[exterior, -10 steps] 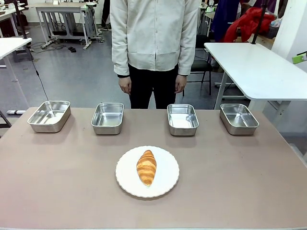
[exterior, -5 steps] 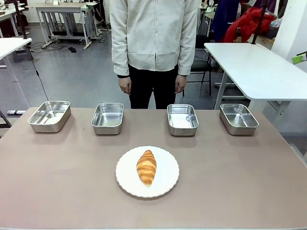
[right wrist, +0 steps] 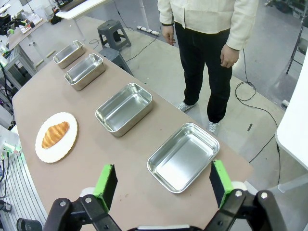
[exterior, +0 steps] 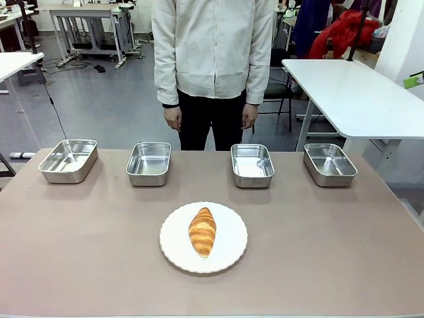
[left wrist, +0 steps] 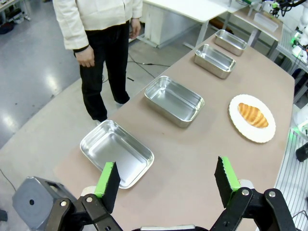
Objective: Place the bread in the container.
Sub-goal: Place the Butter Roll into the Airtight Container indicated by the human.
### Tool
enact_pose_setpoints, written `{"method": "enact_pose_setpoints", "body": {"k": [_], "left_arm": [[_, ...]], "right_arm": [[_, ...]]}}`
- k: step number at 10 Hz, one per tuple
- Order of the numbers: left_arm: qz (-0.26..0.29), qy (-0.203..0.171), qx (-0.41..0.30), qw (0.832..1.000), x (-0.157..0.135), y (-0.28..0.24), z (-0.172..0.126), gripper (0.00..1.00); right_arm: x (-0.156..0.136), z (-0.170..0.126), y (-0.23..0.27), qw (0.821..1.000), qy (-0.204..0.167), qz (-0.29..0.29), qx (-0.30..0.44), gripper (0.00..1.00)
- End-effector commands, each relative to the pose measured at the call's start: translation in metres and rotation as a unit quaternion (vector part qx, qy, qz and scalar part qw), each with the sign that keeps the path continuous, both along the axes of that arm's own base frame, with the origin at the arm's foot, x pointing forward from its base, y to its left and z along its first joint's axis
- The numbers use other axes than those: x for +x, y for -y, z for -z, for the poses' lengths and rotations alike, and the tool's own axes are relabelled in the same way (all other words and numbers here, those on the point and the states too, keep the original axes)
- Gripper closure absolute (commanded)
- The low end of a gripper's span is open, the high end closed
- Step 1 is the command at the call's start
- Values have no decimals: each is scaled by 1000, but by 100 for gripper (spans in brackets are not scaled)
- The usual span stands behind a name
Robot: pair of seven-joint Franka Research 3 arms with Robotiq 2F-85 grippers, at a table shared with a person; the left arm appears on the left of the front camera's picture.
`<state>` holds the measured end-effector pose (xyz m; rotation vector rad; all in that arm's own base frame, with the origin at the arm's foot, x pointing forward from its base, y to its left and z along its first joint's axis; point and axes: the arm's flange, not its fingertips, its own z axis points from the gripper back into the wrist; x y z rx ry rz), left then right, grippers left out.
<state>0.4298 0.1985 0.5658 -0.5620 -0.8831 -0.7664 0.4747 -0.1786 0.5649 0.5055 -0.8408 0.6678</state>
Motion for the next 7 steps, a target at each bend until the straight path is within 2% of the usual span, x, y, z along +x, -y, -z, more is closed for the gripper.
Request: {"method": "enact_pose_setpoints", "body": {"k": [1, 7], "left_arm": [[5, 8, -5, 1000, -2, -2, -1, 0], [5, 8, -5, 1000, -2, -2, -1, 0]], "right_arm": [[0, 0, -1, 1000, 1, -3, 0, 0], [0, 0, -1, 1000, 1, -3, 0, 0]]}}
